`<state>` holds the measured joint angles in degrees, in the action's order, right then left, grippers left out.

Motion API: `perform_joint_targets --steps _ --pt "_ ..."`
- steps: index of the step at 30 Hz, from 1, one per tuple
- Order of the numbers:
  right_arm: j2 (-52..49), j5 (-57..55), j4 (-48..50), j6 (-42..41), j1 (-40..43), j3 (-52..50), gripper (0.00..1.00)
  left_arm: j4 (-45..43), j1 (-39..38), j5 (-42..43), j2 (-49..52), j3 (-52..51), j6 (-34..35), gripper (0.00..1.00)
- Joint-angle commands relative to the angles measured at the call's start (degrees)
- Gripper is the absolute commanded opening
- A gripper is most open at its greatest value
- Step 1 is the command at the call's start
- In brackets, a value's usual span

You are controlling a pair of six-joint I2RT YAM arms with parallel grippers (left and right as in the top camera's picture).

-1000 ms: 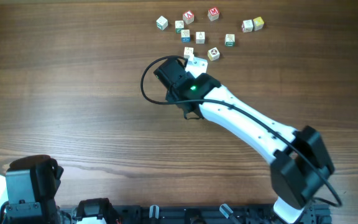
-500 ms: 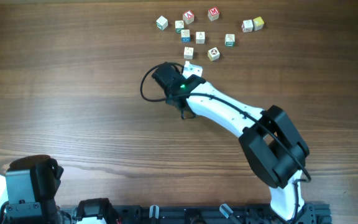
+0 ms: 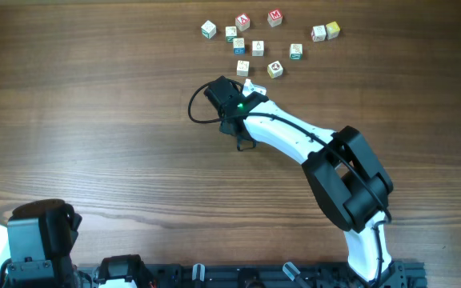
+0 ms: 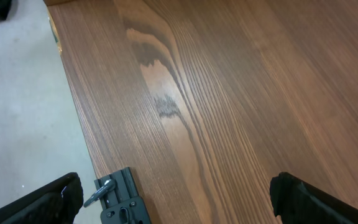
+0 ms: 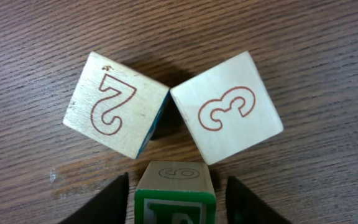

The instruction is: Form a circle

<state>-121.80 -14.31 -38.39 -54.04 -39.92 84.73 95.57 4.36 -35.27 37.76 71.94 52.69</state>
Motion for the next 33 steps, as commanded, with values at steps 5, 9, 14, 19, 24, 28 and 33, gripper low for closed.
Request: perform_joint_targets --steps 5,9,14,19,24,28,33 --pt "-1.16 0.66 0.9 0.0 -0.17 -0.11 0.35 -0.13 0.42 -0.17 -0.11 -0.04 0.7 1.0" --pt "-1.16 0.66 0.94 -0.02 -0.17 -0.11 0.31 -0.13 0.42 -0.15 -0.11 -0.04 0.7 1.0" --pt "-1.16 0.63 0.9 -0.15 -0.17 -0.11 0.3 -0.13 0.42 -0.15 -0.11 -0.04 0.7 1.0" --pt "-1.18 0.26 0.96 -0.2 -0.17 -0.11 0.3 -0.15 0.42 -0.17 -0.11 -0.04 0.7 1.0" --pt "-1.18 0.17 1.09 -0.2 -0.07 -0.11 0.3 -0.13 0.42 -0.15 -0.11 -0.04 0.7 1.0" --pt "-1.18 0.17 1.11 -0.24 0.24 -0.11 0.3 -0.13 0.42 -0.17 -0.11 -0.04 0.7 1.0" --pt "-1.18 0.2 1.09 -0.22 0.48 -0.11 0.3 -0.13 0.42 -0.15 -0.11 -0.04 0.7 1.0"
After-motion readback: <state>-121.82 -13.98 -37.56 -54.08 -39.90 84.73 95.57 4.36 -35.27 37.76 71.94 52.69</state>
